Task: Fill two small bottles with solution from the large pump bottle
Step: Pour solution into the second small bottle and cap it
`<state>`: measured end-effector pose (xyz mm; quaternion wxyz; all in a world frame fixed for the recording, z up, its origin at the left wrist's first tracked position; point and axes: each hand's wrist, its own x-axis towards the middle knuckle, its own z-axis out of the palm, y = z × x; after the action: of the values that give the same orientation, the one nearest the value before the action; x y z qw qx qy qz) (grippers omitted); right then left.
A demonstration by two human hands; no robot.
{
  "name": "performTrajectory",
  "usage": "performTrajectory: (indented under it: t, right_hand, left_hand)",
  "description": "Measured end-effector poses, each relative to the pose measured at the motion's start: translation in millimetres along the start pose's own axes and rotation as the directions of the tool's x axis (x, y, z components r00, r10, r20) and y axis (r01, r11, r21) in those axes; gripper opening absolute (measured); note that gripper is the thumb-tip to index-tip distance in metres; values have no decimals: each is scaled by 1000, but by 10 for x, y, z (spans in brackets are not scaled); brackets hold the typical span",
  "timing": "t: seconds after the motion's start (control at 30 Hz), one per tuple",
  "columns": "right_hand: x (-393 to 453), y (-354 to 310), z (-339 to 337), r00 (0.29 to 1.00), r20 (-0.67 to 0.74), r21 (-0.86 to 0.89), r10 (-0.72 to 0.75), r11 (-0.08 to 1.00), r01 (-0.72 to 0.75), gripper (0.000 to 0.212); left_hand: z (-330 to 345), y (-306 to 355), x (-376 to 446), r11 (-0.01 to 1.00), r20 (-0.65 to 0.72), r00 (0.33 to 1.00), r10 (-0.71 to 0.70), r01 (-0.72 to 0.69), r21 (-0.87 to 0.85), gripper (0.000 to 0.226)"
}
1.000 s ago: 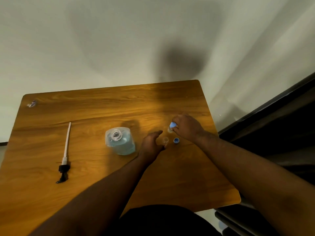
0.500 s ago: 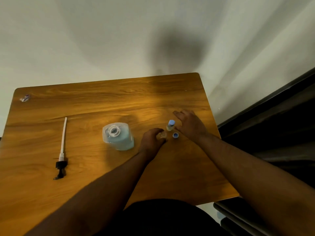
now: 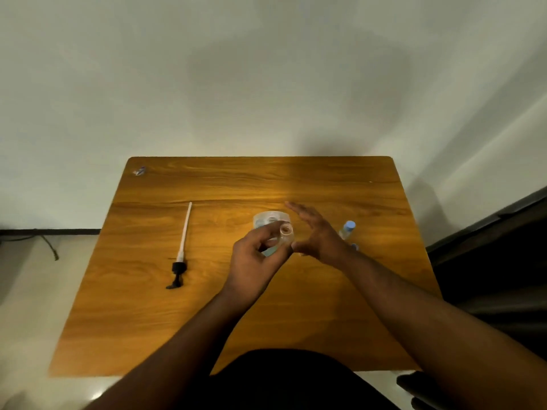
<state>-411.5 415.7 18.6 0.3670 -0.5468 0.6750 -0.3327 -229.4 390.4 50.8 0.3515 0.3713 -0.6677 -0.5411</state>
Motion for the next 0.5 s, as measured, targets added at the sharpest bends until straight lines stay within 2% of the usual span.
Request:
performTrajectory:
  t: [0.07,0.2,0.33,0.4,0.5]
  right_hand:
    - [99,-80,174,999,13,-8,50,999,-50,108]
    - [242,-75,456,987,-97,120,125,986,-114,98]
    - [353,-80,629,961,-229,108,151,986,-129,83]
    - [350,-94,675,958,-274,38,89,996,-81,79]
    - [311,-222,670,940,-329,-138,-94,989,51,77]
  left_hand:
    - [-184,-2,-17,1000,8,1000,-24,24,-6,35]
    - [-513,-19,-19,999,49,999,-22,19,47,24]
    - [-796,-10,37,996,107,990,-87,87,6,41]
    - [-882,1,54,993,145,984,-100,108,-47,44]
    - [-992,31,76,995,185,979,-82,92,-47,45]
